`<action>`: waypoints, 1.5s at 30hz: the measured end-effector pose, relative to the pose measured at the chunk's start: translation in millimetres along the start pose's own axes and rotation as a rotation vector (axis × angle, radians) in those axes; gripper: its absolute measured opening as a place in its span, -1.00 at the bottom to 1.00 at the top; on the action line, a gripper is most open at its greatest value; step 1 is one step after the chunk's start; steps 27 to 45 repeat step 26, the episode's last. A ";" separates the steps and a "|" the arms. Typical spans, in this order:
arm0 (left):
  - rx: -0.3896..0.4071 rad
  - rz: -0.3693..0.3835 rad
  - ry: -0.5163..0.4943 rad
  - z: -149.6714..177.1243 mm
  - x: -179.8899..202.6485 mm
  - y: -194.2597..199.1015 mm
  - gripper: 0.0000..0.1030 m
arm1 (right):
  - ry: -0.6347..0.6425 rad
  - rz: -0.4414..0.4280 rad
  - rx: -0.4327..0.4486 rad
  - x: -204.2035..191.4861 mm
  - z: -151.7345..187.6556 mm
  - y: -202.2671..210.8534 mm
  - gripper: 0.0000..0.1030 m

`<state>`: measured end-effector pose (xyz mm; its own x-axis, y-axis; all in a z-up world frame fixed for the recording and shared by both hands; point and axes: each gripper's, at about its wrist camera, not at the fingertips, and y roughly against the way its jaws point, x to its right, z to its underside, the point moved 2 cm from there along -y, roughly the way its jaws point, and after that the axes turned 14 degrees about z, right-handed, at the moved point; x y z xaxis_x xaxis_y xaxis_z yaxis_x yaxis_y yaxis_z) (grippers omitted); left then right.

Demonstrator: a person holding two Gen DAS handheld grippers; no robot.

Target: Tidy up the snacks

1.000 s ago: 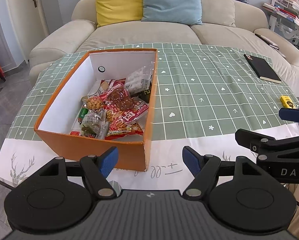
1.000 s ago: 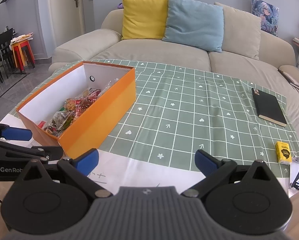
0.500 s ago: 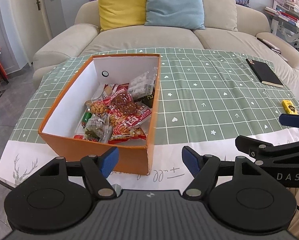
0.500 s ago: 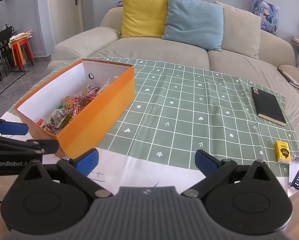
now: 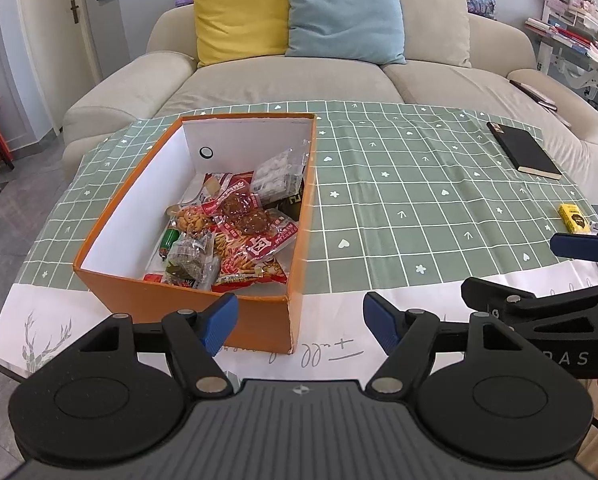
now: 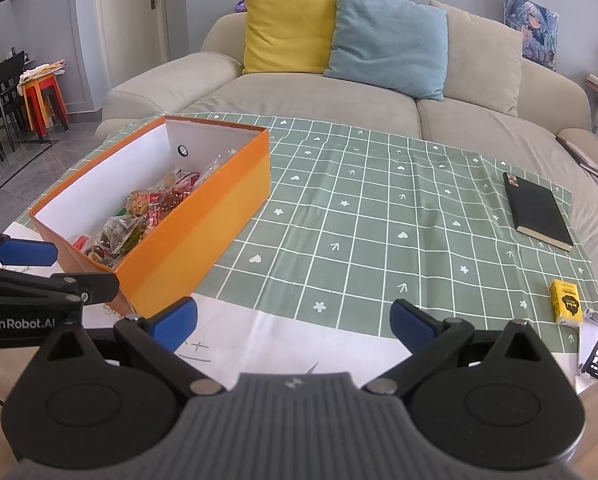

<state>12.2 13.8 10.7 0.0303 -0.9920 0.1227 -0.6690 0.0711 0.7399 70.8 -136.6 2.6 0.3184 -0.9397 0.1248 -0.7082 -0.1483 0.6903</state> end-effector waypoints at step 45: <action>0.017 -0.015 -0.042 2.7 2.8 -1.3 0.62 | -0.011 -0.010 -0.018 3.4 1.4 -3.8 0.93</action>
